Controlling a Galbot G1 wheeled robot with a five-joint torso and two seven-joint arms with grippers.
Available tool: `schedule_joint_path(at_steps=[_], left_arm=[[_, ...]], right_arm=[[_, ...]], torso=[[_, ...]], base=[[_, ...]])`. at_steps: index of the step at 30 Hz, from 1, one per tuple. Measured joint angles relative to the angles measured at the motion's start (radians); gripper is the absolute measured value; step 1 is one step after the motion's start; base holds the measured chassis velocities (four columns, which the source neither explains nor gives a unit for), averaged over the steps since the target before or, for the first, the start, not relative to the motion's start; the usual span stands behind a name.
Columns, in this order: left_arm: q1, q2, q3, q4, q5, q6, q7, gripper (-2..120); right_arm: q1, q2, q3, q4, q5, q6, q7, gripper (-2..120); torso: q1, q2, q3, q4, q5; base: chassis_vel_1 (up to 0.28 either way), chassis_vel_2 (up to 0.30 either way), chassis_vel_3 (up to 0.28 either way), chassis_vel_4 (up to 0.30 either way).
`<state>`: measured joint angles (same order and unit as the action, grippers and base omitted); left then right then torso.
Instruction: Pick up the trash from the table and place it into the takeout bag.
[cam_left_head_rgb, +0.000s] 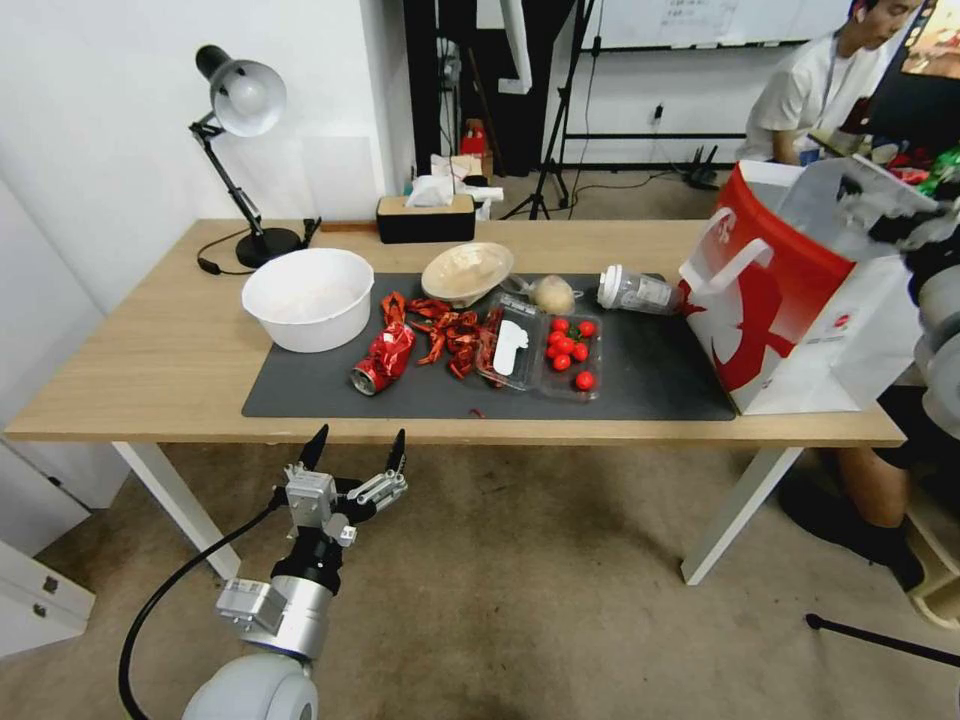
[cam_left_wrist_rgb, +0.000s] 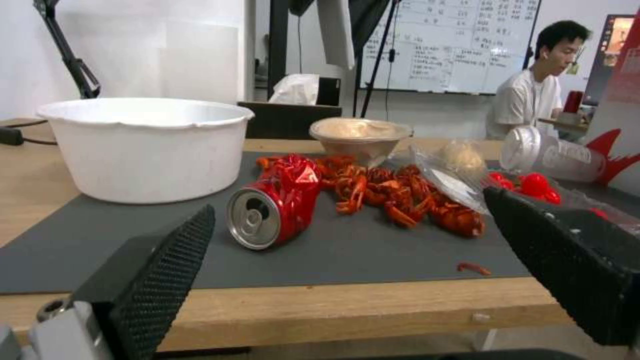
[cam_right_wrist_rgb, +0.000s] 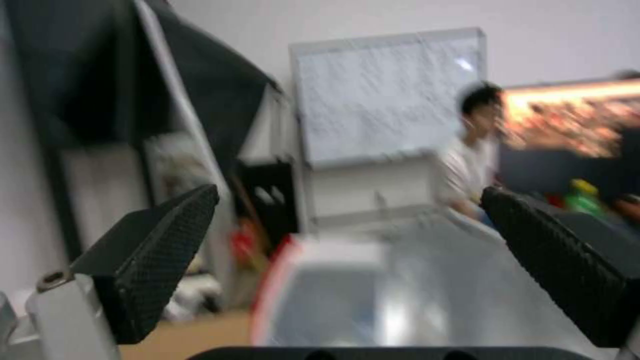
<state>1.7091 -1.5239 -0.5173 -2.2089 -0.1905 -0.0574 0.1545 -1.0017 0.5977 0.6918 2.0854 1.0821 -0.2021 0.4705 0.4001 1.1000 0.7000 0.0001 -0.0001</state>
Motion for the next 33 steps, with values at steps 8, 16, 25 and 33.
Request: schedule_joint_path(at_steps=[8,16,25,33], left_arm=[[-0.001,0.0,0.0,0.0,0.0,0.0,0.0,100],[0.008,-0.002,-0.017,-0.002,-0.004,-0.013,-0.003,100],[0.008,-0.004,-0.031,-0.001,-0.014,-0.023,-0.011,100],[-0.004,0.008,-0.035,0.016,-0.032,-0.031,-0.014,100]], right_arm=[[-0.146,0.003,0.08,0.117,-0.007,0.199,-0.259,100],[-0.343,0.112,0.072,0.268,-0.127,0.248,-0.385,100],[-0.59,0.305,0.066,0.32,-0.367,0.248,-0.445,100],[-0.793,0.499,0.0,0.277,-0.611,0.249,-0.453,100]], torso=[[0.0,0.0,0.0,0.0002,-0.0003],[0.0,0.0,0.0,0.0001,-0.0001],[0.0,0.0,0.0,-0.0001,0.0001],[0.0,0.0,0.0,-0.0001,-0.0002]], base=[[0.0,0.0,0.0,0.0],[0.0,0.0,0.0,0.0],[0.0,0.0,0.0,0.0],[0.0,0.0,0.0,0.0]])
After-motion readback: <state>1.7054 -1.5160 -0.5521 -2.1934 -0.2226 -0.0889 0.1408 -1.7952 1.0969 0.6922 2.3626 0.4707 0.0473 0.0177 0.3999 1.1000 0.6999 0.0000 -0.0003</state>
